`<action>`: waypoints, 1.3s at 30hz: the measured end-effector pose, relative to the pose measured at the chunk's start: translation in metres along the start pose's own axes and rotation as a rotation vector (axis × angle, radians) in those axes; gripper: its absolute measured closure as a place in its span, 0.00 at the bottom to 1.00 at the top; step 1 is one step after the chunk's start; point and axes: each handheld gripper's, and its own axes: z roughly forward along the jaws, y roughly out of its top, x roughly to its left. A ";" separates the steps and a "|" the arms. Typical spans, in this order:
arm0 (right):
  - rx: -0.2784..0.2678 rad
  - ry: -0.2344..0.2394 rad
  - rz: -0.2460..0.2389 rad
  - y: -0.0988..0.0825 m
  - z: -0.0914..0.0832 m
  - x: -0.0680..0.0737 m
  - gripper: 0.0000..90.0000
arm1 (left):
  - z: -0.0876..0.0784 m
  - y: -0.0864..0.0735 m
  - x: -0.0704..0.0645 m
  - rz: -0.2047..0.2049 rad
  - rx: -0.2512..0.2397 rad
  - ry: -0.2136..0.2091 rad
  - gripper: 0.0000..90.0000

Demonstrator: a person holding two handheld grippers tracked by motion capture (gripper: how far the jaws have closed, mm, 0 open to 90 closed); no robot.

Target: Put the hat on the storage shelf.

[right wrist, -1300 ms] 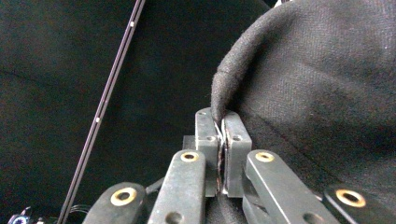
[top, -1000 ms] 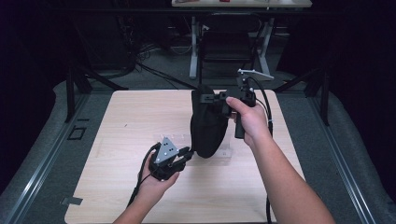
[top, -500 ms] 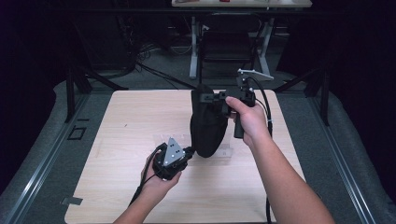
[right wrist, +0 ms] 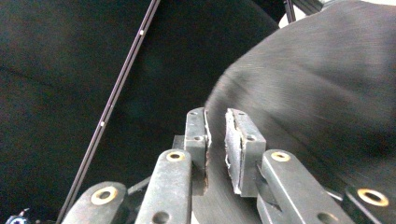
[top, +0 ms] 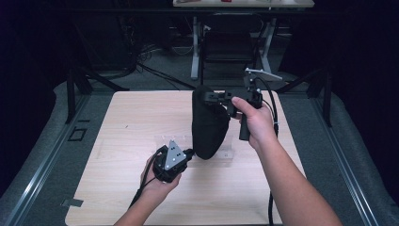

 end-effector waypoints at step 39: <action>-0.054 -0.146 -0.118 -0.028 -0.062 -0.007 0.83 | -0.010 -0.061 0.027 -0.182 0.020 0.013 0.75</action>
